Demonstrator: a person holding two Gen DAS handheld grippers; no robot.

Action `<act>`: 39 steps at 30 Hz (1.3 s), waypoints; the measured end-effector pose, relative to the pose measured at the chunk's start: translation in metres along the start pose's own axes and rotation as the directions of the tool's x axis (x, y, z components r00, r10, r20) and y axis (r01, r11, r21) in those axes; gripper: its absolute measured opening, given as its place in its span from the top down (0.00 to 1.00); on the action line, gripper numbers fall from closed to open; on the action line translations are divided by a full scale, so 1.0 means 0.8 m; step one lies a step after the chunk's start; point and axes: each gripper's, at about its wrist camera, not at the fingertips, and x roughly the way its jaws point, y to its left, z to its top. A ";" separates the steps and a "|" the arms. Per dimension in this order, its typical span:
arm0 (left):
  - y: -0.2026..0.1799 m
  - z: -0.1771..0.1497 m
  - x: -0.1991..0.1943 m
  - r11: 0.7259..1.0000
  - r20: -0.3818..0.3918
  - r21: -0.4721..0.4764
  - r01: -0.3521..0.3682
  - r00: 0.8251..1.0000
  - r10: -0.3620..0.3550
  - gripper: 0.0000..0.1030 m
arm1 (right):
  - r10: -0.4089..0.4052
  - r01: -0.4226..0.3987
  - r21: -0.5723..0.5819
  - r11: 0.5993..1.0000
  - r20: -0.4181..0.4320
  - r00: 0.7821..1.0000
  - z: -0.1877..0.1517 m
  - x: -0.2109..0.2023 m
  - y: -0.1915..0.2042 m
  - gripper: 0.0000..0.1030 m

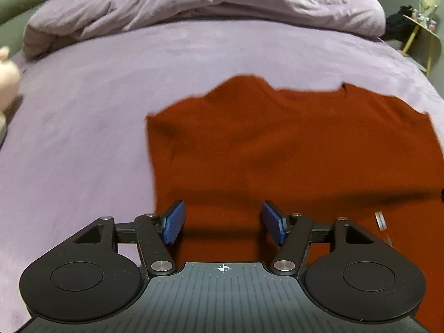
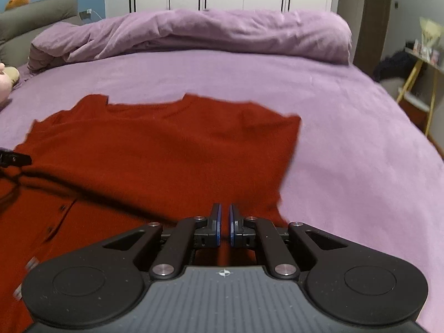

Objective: Fold small clothes

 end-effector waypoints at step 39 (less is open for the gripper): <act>0.117 -0.121 -0.182 0.877 0.112 -0.356 0.324 0.946 -0.304 0.92 | 0.435 -0.385 0.655 0.651 0.093 0.895 -0.139 -0.170 -0.112 0.96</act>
